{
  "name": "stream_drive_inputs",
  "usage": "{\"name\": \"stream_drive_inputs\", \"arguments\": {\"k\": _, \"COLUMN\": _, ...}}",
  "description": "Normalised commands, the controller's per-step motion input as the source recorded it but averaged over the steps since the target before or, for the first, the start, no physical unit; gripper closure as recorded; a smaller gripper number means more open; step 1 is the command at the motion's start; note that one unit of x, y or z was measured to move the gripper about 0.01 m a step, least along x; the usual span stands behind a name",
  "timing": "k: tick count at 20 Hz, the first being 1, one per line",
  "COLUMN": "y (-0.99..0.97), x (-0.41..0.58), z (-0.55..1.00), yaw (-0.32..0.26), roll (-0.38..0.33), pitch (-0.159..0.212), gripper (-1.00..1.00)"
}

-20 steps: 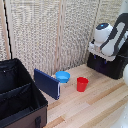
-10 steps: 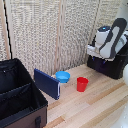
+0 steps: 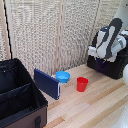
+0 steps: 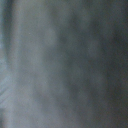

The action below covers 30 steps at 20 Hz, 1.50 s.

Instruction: Please move the gripper into proximity with the fryer handle. Once close enough, gingerly grasp the handle and gently tug the fryer basket open in your direction.

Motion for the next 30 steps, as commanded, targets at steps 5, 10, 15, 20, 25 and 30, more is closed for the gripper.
{"name": "stream_drive_inputs", "arguments": {"k": 5, "y": 0.49, "x": -0.214, "z": 0.53, "yaw": 0.084, "roll": 0.112, "pitch": 0.081, "gripper": 1.0}}
{"name": "stream_drive_inputs", "arguments": {"k": 10, "y": 0.53, "x": -0.189, "z": 0.44, "yaw": 0.068, "roll": 0.128, "pitch": 0.17, "gripper": 1.0}}
{"name": "stream_drive_inputs", "arguments": {"k": 15, "y": 0.79, "x": -0.015, "z": 0.4, "yaw": 0.011, "roll": 0.119, "pitch": 0.114, "gripper": 1.0}}
{"name": "stream_drive_inputs", "arguments": {"k": 20, "y": 0.96, "x": -0.013, "z": 0.1, "yaw": 0.006, "roll": 0.005, "pitch": 0.033, "gripper": 1.0}}
{"name": "stream_drive_inputs", "arguments": {"k": 25, "y": 0.89, "x": 0.255, "z": 0.0, "yaw": -0.076, "roll": -0.007, "pitch": -0.006, "gripper": 1.0}}
{"name": "stream_drive_inputs", "arguments": {"k": 30, "y": 0.61, "x": 0.285, "z": -0.01, "yaw": -0.16, "roll": 0.0, "pitch": -0.023, "gripper": 1.0}}
